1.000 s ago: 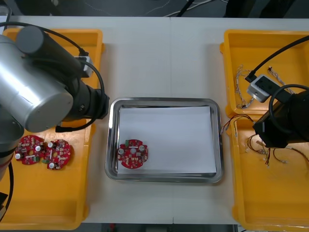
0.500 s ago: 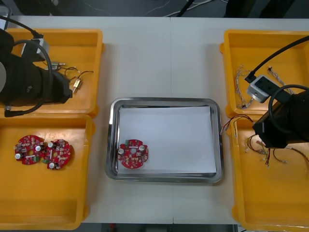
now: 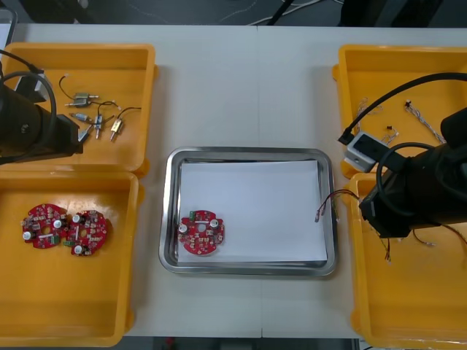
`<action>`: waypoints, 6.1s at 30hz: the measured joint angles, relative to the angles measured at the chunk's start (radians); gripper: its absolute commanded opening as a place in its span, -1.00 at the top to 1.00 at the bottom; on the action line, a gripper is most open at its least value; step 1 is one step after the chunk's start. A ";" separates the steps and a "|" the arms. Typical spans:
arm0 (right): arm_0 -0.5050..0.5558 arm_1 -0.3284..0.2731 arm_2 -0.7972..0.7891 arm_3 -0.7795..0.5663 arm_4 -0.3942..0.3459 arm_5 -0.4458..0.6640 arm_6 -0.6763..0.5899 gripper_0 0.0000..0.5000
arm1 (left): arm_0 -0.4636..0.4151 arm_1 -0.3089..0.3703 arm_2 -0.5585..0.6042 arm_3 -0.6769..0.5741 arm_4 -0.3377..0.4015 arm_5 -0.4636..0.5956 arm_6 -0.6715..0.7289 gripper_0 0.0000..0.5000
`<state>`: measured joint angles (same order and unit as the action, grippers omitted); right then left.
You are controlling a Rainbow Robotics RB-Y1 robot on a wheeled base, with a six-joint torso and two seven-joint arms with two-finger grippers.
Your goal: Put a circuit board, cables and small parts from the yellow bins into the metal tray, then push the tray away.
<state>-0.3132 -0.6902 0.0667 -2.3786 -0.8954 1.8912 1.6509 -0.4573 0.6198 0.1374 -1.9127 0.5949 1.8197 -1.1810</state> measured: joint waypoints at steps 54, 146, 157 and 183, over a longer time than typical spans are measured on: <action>-0.278 0.001 0.725 0.367 0.220 -0.424 0.180 1.00 | -0.176 0.033 -0.053 0.429 -0.036 -0.300 -0.324 -1.00; -0.313 0.033 -0.097 0.416 0.063 0.025 -0.817 -1.00 | -0.202 0.033 -0.118 0.599 0.070 -0.321 -0.588 1.00; -0.313 -0.001 -0.159 0.521 0.182 0.025 -0.886 -1.00 | -0.202 0.040 -0.058 0.348 0.071 -0.041 -0.563 1.00; -0.366 -0.024 -0.191 0.832 0.236 -0.125 -0.734 -1.00 | -0.204 0.029 -0.322 -0.164 0.129 0.092 0.307 1.00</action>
<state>-0.6787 -0.7137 -0.1246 -1.5468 -0.6599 1.7662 0.9168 -0.6613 0.6492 -0.1846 -2.0768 0.7238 1.9119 -0.8737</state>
